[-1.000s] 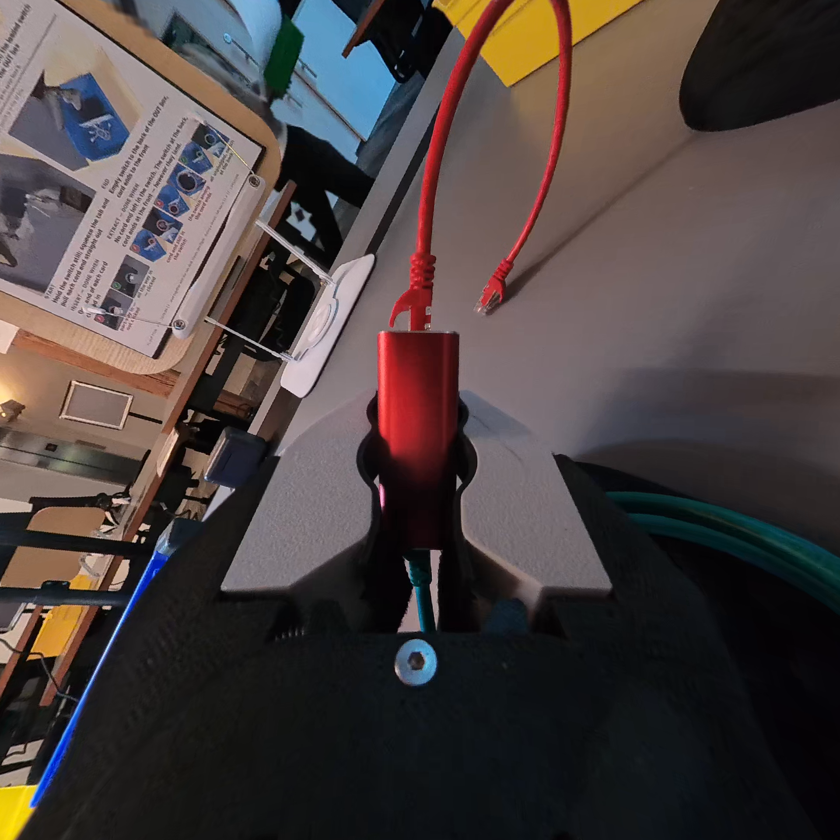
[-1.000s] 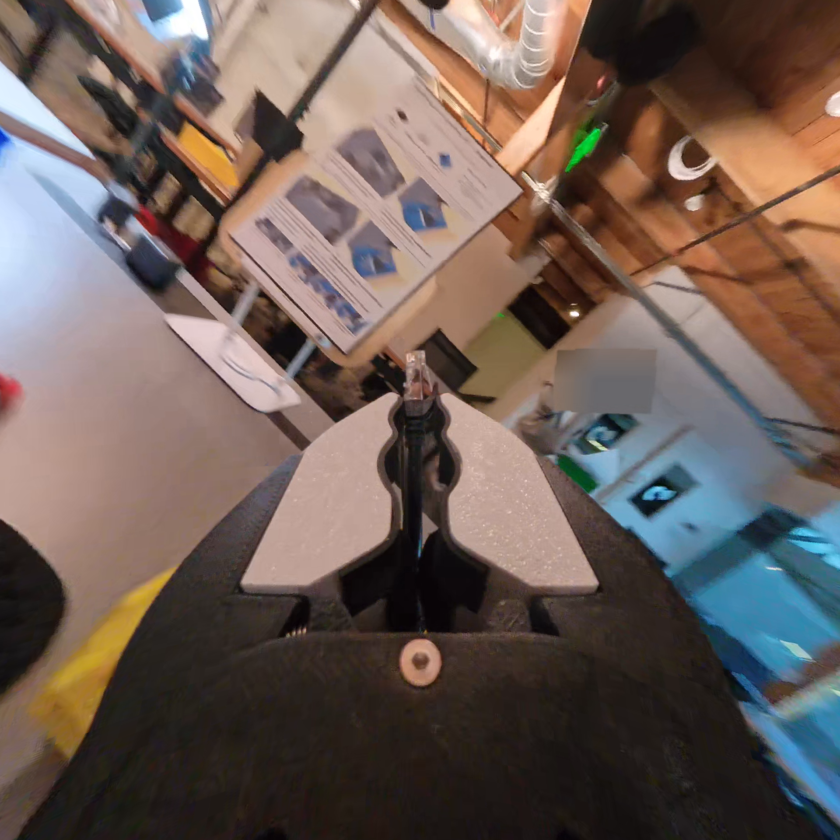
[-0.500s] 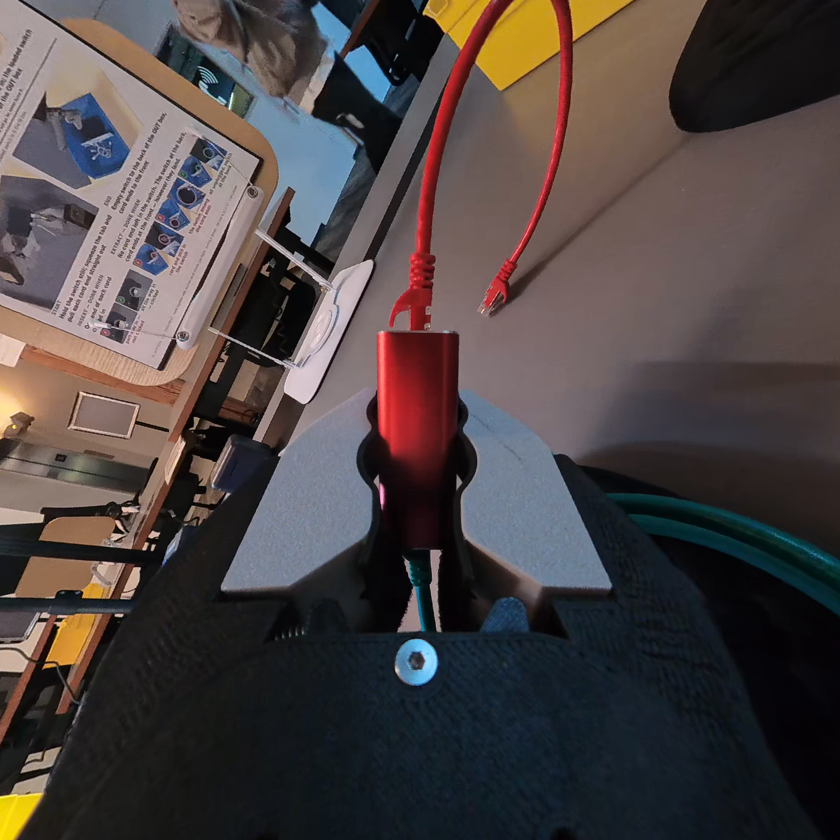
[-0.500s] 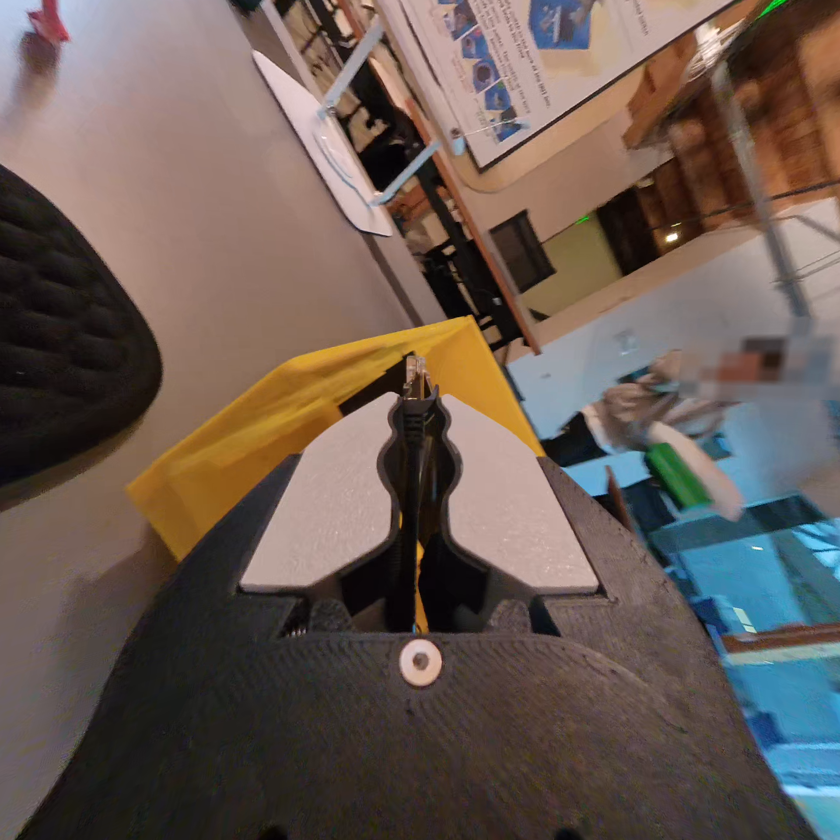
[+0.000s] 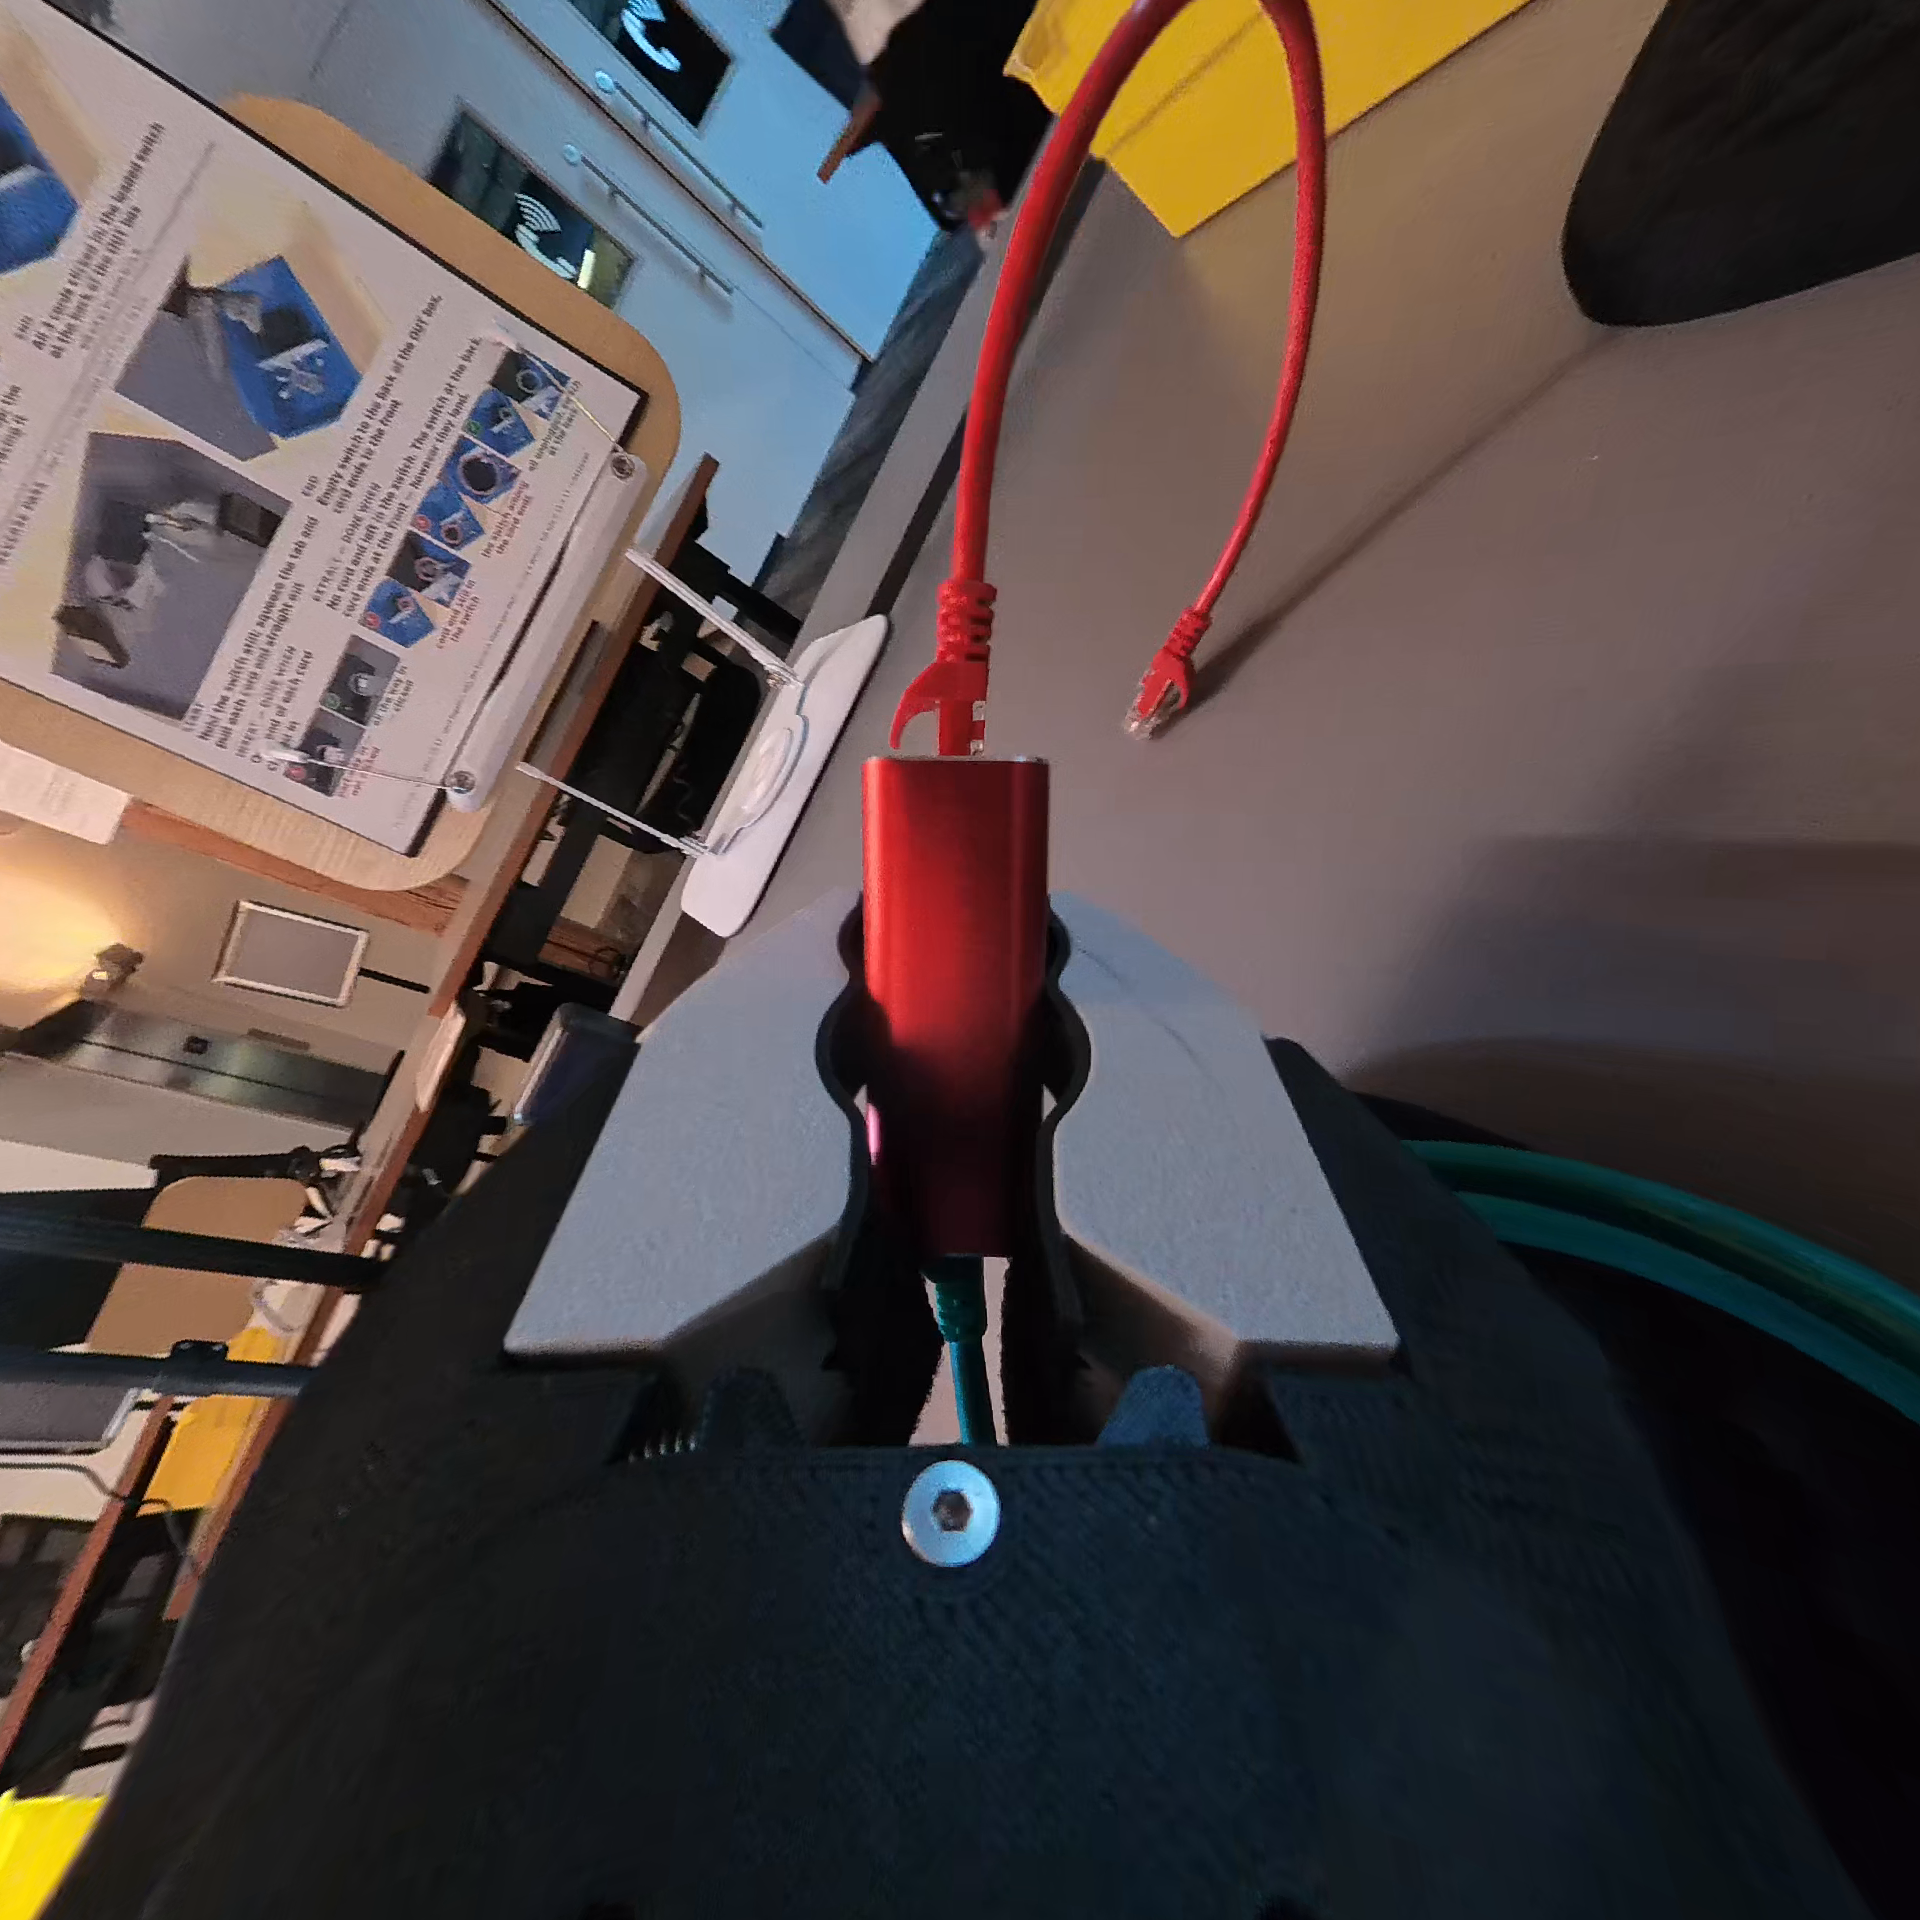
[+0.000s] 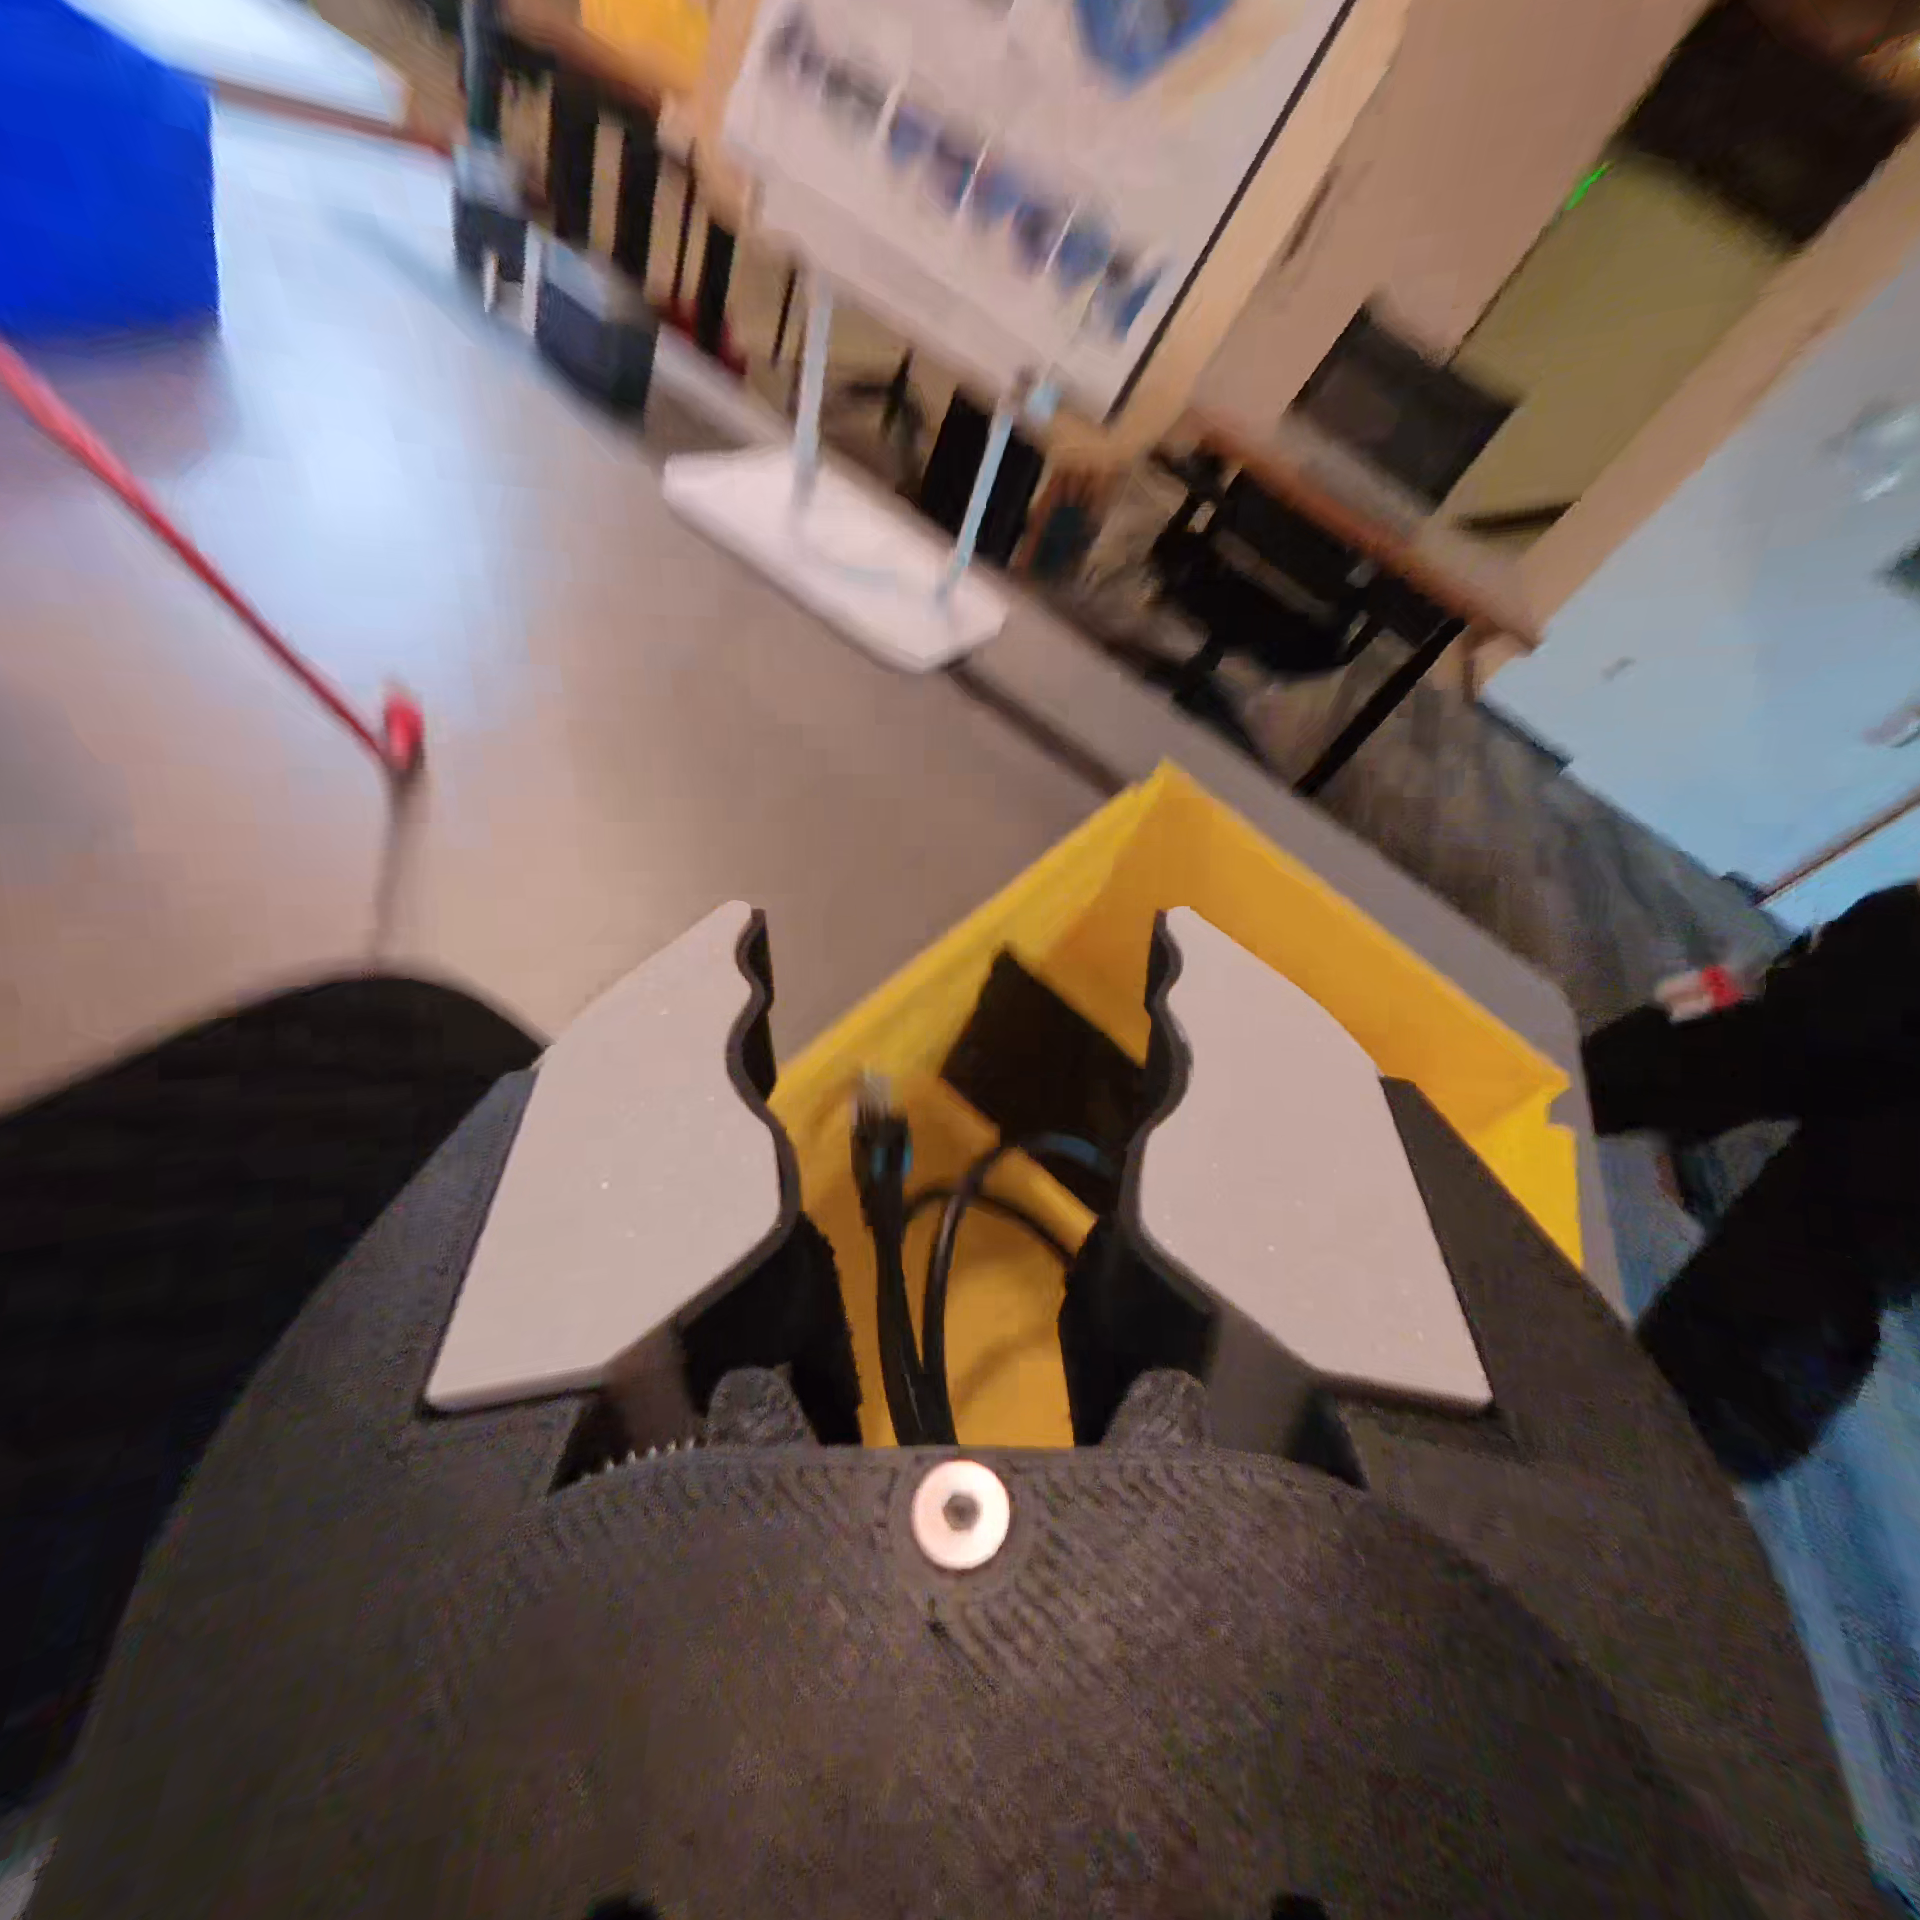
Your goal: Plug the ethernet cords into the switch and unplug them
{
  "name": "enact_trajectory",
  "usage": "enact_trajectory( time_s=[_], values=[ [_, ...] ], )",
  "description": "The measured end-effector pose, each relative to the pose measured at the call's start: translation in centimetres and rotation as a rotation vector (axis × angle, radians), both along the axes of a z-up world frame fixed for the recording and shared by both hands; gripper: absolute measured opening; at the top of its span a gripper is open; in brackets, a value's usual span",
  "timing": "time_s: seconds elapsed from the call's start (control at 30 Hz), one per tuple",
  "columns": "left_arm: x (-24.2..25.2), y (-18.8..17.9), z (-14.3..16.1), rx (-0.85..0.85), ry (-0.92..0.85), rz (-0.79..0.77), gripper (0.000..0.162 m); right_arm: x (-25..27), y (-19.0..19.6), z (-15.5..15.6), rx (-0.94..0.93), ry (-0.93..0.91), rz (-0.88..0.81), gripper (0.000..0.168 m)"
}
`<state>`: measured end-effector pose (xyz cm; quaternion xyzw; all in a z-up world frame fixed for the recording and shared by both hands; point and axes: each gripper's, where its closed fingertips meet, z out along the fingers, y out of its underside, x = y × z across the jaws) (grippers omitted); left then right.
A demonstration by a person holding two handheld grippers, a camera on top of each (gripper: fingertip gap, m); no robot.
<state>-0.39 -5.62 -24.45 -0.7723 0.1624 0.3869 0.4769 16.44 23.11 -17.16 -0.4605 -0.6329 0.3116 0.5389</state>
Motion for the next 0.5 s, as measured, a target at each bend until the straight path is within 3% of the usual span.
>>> enact_trajectory(
  time_s=[0.1, 0.2, 0.3, 0.37, 0.43, 0.5],
  values=[
    [-0.2, -0.1, 0.8, 0.039, 0.078, 0.021, 0.028, -0.2, -3.0, 5.5, 0.019, 0.27, -0.027, 0.063],
    [-0.3, -0.3, 1.8, 0.068, 0.187, 0.034, 0.028, -1.9, -10.9, 7.2, -0.128, 0.377, 0.245, 0.058],
    [-0.6, -0.7, 3.0, 0.063, 0.387, 0.054, 0.028, -3.2, -20.6, 5.2, -0.645, 0.169, 0.686, 0.081],
    [-0.3, -0.8, 3.5, 0.033, 0.546, 0.026, 0.028, -3.2, -24.4, 4.9, -0.945, 0.0, 0.886, 0.095],
    [0.3, -0.8, 3.8, 0.024, 0.695, -0.023, 0.028, -4.8, -25.3, 4.3, -1.044, -0.092, 0.898, 0.092],
    [1.6, -0.4, 4.1, 0.042, 0.796, -0.094, 0.028, -7.8, -25.0, 1.9, -0.985, -0.199, 0.802, 0.09]
  ],
)
